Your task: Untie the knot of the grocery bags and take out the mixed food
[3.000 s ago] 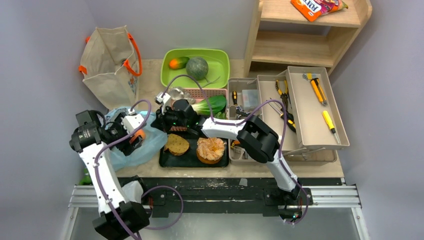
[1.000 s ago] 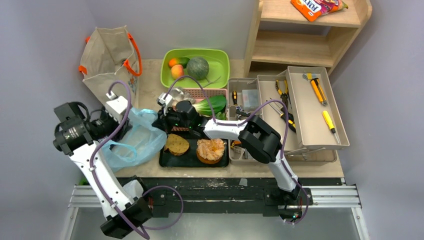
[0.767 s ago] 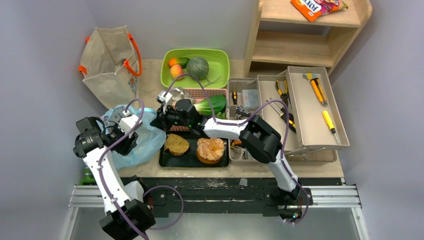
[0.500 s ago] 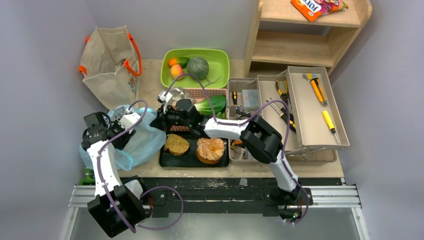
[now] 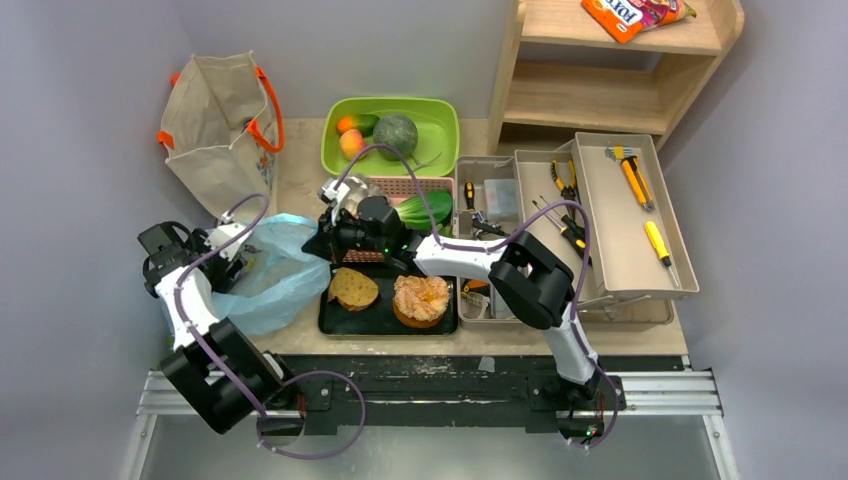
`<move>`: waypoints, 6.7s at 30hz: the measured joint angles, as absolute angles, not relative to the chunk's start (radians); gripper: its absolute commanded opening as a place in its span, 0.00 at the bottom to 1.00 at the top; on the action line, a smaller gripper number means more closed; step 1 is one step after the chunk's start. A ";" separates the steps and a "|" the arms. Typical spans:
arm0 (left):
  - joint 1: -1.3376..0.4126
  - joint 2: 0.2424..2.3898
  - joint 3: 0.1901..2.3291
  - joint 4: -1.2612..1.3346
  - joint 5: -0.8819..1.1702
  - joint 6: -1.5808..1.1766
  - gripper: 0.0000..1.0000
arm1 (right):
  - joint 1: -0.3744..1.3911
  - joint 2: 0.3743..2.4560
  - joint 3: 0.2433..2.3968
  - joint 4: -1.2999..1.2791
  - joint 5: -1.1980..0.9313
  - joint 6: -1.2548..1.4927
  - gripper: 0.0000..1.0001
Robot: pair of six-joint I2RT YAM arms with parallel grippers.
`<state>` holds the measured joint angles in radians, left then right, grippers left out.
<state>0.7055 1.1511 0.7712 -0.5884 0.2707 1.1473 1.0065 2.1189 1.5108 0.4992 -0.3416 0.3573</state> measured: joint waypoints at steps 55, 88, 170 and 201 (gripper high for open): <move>0.537 0.834 1.403 -0.894 1.069 0.442 0.00 | 0.978 2.160 1.531 0.477 -0.383 0.332 0.00; -0.167 1.813 1.835 -0.793 0.692 0.403 0.85 | 1.106 2.074 1.248 0.681 -0.233 -0.330 0.00; 0.510 1.254 2.123 -1.576 0.514 0.866 0.96 | 0.783 2.004 2.167 0.582 -0.019 0.267 0.00; 0.053 1.538 2.208 -0.976 0.861 0.512 0.13 | 0.799 2.008 2.062 0.608 -0.483 0.516 0.00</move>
